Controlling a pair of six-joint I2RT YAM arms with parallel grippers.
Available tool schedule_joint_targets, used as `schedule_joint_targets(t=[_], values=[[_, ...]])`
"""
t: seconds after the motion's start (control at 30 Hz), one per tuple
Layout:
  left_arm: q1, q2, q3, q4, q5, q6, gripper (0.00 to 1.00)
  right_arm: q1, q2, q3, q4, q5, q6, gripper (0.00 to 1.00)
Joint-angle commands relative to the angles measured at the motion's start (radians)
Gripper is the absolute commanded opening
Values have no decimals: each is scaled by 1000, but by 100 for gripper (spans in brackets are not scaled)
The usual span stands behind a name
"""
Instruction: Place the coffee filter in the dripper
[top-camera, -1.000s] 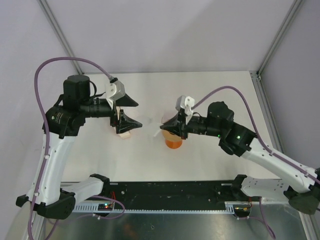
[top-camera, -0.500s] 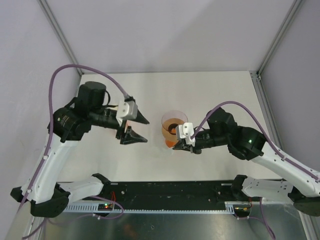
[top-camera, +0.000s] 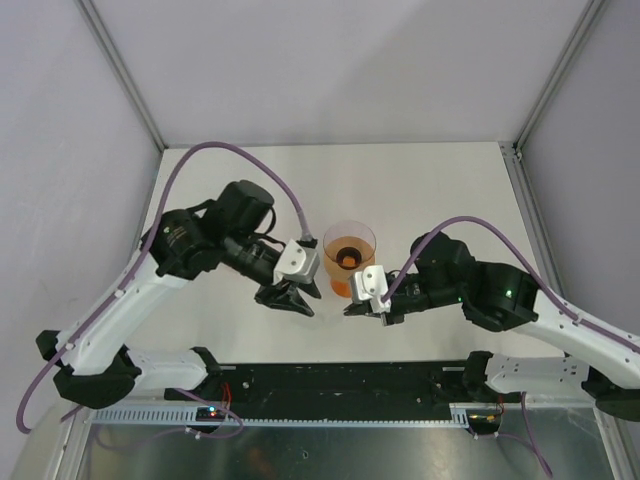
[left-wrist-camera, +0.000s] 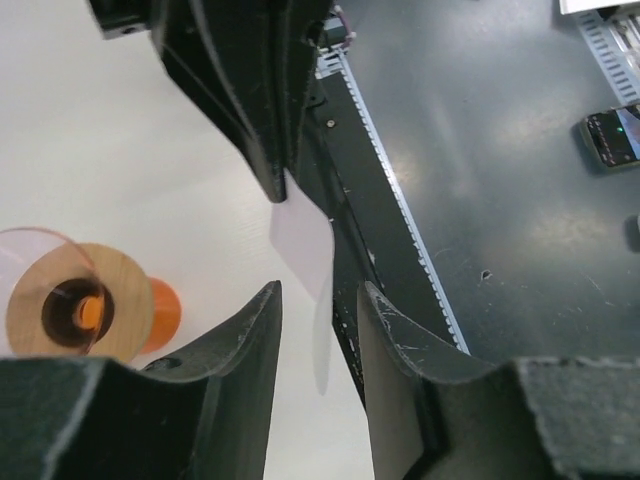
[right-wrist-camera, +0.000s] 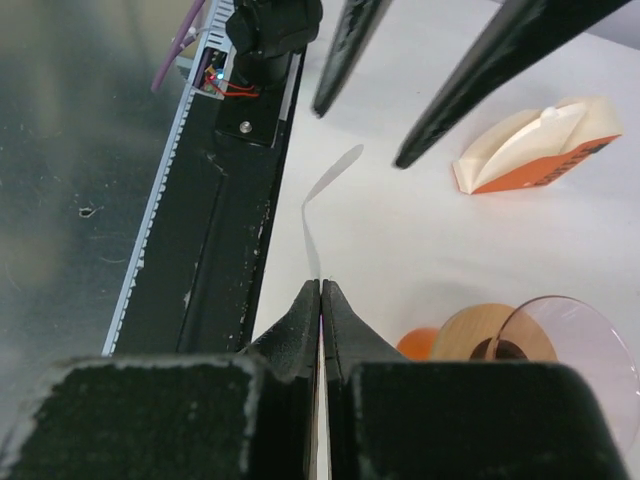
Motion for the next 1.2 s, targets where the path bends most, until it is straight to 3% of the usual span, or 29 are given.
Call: schedule_joint_targets(t=[0.0, 0.23, 0.43, 0.73, 0.97, 1.17], values=[[-71, 13, 10, 6, -27, 15, 40, 19, -37, 47, 31, 67, 35, 0], [-101, 27, 21, 25, -73, -21, 29, 39, -21, 47, 71, 132, 43, 0], [-101, 12, 24, 29, -73, -24, 11, 45, -19, 47, 86, 135, 38, 0], [-102, 21, 66, 35, -67, -70, 1, 45, -5, 47, 64, 197, 41, 0], [-102, 23, 33, 40, -102, -115, 0, 45, 9, 47, 49, 213, 11, 0], [-101, 26, 26, 40, -162, -122, 28, 45, 3, 47, 59, 212, 8, 0]])
